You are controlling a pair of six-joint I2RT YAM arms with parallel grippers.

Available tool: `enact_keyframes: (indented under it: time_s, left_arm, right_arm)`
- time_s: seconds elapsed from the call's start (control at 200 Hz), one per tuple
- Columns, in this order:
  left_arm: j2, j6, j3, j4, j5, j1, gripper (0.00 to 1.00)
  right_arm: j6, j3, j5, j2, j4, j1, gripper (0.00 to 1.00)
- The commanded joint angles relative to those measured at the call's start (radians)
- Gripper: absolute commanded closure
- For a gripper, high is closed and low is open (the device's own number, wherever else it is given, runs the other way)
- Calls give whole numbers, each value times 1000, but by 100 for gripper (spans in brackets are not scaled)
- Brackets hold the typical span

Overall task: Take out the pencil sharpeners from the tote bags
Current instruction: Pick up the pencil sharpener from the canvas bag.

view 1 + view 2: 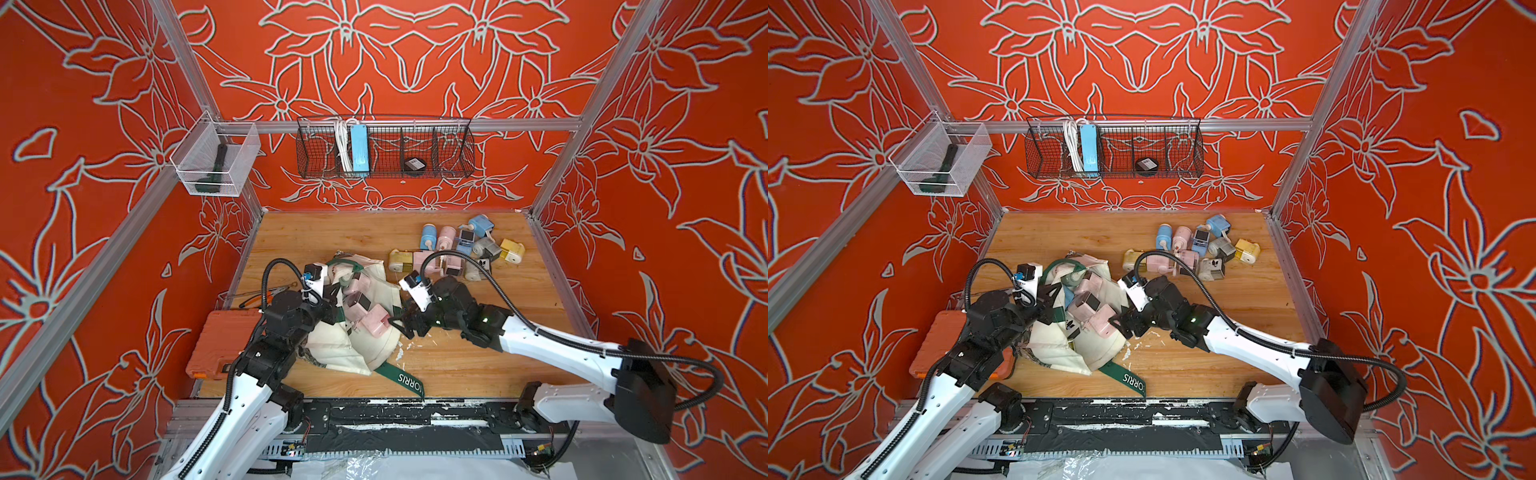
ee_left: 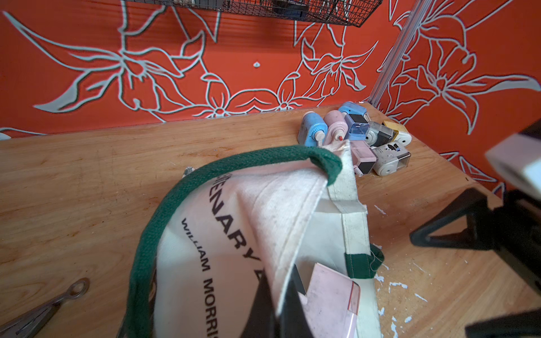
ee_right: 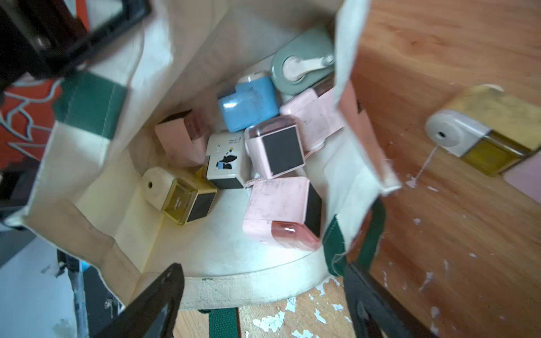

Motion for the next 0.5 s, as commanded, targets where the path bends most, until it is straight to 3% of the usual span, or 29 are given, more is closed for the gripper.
enact_keyframes:
  time_s: [0.0, 0.23, 0.49]
  left_arm:
    - [-5, -7, 10, 8, 1, -6, 100]
    - [-1, -7, 10, 8, 4, -6, 100]
    - [-6, -6, 10, 7, 2, -6, 100]
  right_arm:
    - [-169, -26, 95, 78, 44, 42, 7]
    - [-200, 24, 285, 197, 104, 87, 1]
    - [-205, 76, 270, 295, 135, 94, 1]
